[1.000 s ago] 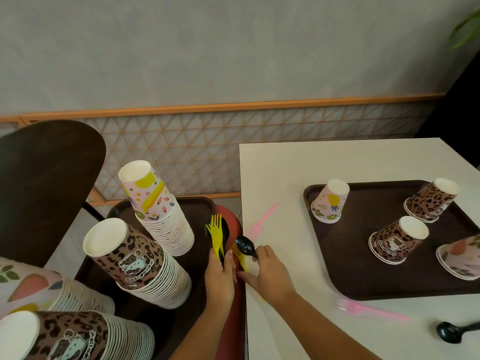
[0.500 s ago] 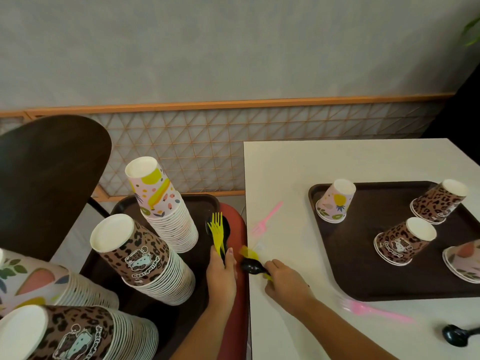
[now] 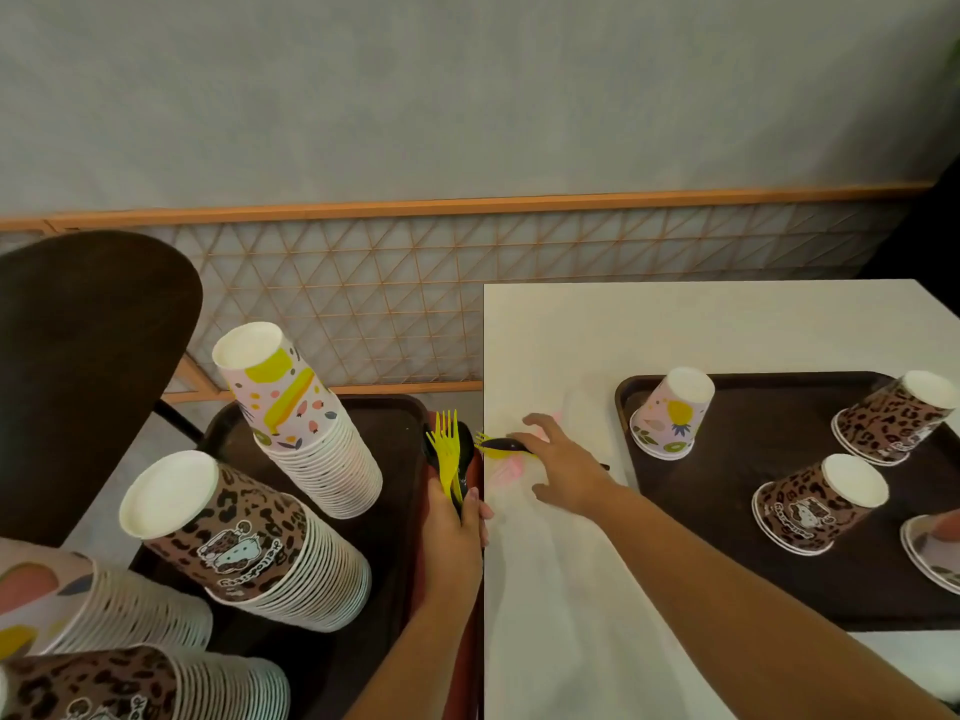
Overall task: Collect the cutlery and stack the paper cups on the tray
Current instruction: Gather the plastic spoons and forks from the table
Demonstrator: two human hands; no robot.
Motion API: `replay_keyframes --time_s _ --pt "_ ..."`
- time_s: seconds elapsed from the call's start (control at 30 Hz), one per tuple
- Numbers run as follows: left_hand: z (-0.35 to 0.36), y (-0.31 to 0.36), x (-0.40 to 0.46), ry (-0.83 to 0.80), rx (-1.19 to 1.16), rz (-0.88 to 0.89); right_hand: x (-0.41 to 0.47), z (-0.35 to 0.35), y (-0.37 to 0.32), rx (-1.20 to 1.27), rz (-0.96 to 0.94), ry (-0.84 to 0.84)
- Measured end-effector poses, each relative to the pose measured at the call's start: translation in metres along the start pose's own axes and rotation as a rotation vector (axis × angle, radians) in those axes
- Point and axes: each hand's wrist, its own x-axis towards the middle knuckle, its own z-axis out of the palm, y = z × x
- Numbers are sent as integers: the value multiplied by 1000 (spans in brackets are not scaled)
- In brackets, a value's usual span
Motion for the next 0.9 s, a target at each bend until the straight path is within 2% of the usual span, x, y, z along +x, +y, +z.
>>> replay_keyframes --time_s 0.1,0.33,0.57,0.67,0.77,0.83,0.9 --pt "4 -2 1 10 -3 -3 12 5 7 -32 11 -97" --pt "12 -2 -7 16 39 -29 6 12 12 -131 -13 -52" --pt "19 -17 -11 50 100 -201 -9 17 11 50 130 -24" --pt "20 -6 -21 40 26 -146 -18 13 5 242 203 72" --pt "26 6 -25 24 -76 -149 -32 12 -9 661 256 90" --pt "32 11 -24 10 -59 -138 -38 11 -20 903 296 98" --pt "38 16 -21 -29 -19 -113 -39 11 -25 1036 360 138"
